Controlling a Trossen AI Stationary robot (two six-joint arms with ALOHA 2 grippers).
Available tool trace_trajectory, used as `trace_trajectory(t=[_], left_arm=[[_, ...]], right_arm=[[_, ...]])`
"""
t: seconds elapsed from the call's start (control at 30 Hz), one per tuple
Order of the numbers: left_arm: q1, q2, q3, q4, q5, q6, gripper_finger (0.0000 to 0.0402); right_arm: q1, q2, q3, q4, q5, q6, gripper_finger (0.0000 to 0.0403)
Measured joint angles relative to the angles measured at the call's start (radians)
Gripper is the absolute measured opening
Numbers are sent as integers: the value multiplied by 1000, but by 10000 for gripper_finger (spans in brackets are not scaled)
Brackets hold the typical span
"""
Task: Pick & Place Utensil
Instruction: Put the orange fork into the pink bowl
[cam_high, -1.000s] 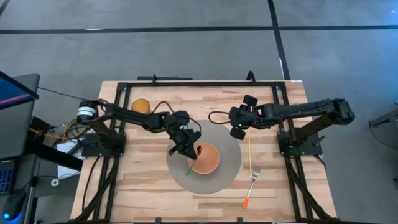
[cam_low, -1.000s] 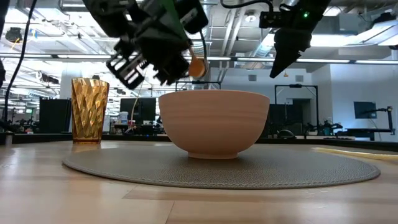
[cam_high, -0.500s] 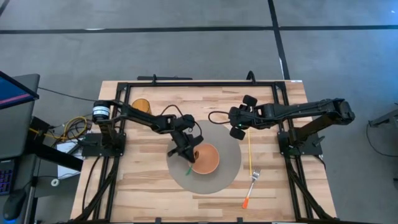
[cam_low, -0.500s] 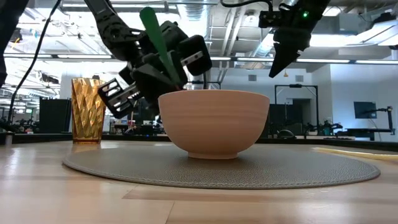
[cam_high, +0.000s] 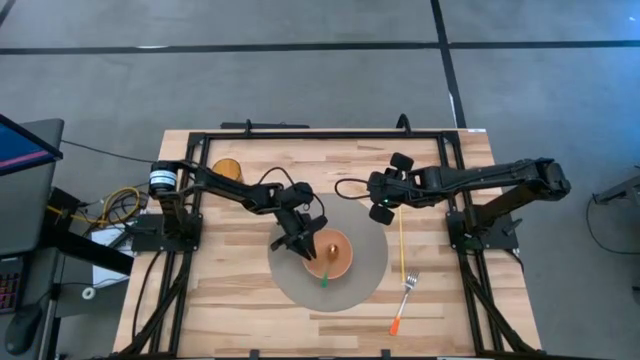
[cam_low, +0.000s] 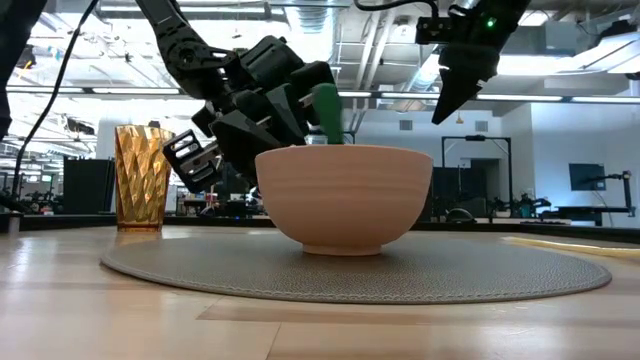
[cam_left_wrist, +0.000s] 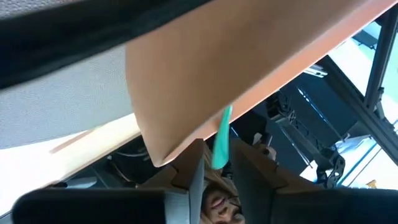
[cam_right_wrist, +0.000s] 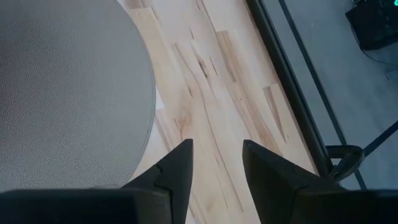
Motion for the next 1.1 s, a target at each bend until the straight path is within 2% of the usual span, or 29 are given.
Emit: trace_trajectory(t=[0.17, 0.3, 0.53, 0.77, 0.97, 1.1], left_arm=[[6, -17, 0, 37, 4, 25, 97], [6, -77, 0, 89, -15, 138, 96], [-9, -289, 0, 89, -208, 510, 89], [-24, -517, 0, 71, -429, 1012, 80], [-36, -634, 0, -53, -528, 1322, 69], [-32, -664, 0, -187, -597, 1460, 62]], right_arm=[[0, 0, 0, 0, 0, 0, 129], [0, 0, 0, 7, 0, 0, 130], [0, 0, 0, 31, 1, -27, 134], [0, 0, 0, 64, 1, -17, 133], [14, 0, 0, 60, -15, 140, 133], [49, 0, 0, -2, -105, 354, 132]])
